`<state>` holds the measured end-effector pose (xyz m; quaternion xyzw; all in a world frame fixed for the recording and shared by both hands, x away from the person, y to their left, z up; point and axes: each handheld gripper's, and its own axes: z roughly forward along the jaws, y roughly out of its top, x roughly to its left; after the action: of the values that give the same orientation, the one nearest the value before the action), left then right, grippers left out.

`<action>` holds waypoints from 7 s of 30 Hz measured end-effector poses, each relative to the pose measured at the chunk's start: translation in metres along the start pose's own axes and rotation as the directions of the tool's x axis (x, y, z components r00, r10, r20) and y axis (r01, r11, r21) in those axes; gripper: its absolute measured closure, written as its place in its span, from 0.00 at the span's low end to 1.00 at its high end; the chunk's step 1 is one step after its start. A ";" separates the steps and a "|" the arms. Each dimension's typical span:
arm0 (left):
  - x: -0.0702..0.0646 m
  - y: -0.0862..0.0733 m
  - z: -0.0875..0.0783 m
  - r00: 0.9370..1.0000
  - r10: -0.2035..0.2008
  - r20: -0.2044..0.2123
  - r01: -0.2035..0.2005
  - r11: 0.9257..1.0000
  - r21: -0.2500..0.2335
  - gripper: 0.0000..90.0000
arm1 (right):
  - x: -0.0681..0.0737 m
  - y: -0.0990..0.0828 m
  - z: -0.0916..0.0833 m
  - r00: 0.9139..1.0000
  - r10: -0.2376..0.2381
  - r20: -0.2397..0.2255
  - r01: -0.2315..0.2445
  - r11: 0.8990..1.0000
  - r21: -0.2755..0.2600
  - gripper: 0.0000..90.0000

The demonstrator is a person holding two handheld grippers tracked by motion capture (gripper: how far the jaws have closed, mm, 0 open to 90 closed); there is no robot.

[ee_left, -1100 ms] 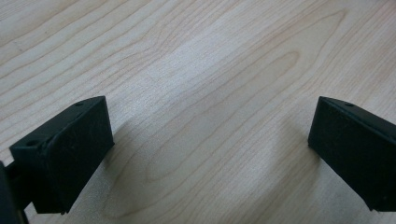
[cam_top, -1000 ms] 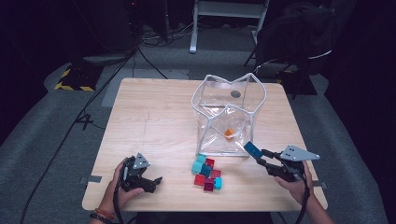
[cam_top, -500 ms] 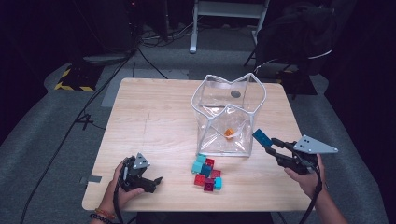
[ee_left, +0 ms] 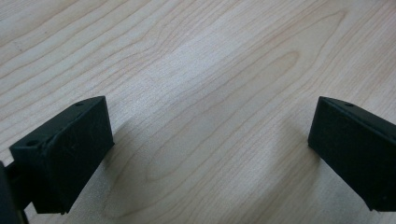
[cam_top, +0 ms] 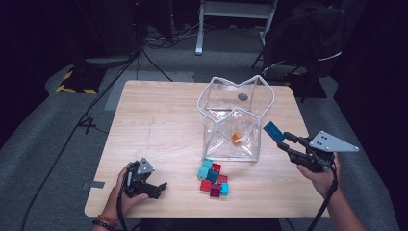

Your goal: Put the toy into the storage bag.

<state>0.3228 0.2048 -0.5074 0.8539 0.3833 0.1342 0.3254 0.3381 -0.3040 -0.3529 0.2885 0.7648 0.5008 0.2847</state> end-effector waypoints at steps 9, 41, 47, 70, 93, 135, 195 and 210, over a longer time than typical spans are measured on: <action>0.000 0.000 0.000 1.000 0.000 0.000 0.000 1.000 0.000 0.00 | -0.005 0.015 0.001 1.000 -0.010 0.017 0.010 1.000 -0.028 0.66; 0.000 0.000 0.000 1.000 -0.001 0.000 0.001 1.000 0.000 0.00 | -0.015 0.079 0.056 0.997 -0.056 0.061 0.057 0.998 -0.006 0.66; 0.000 0.000 0.000 1.000 0.000 0.000 0.000 1.000 0.000 0.00 | -0.019 0.082 0.068 0.997 -0.041 0.064 0.041 0.999 -0.006 0.66; 0.000 0.000 0.000 1.000 -0.002 0.002 0.002 1.000 -0.001 0.00 | -0.025 0.084 0.106 0.997 -0.032 0.077 0.027 0.997 0.073 0.66; 0.000 0.000 0.000 1.000 -0.001 0.000 0.001 1.000 -0.001 0.00 | -0.033 0.079 0.118 0.996 -0.017 0.088 0.006 0.992 0.129 0.67; 0.000 0.000 0.000 1.000 -0.001 0.002 0.001 1.000 0.002 0.00 | 0.007 0.061 0.053 0.997 -0.062 -0.054 0.065 0.996 0.056 0.55; 0.000 0.000 0.000 1.000 0.000 0.001 0.000 1.000 0.000 0.00 | 0.116 -0.079 0.089 0.874 -0.063 -0.482 0.194 0.954 0.227 0.48; 0.000 0.000 0.000 1.000 -0.001 0.002 0.001 1.000 0.000 0.00 | 0.128 -0.089 0.106 0.874 -0.075 -0.480 0.225 0.938 0.263 0.48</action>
<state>0.3229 0.2047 -0.5075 0.8538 0.3833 0.1335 0.3259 0.3154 -0.1768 -0.4905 0.1411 0.8998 0.4044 0.0835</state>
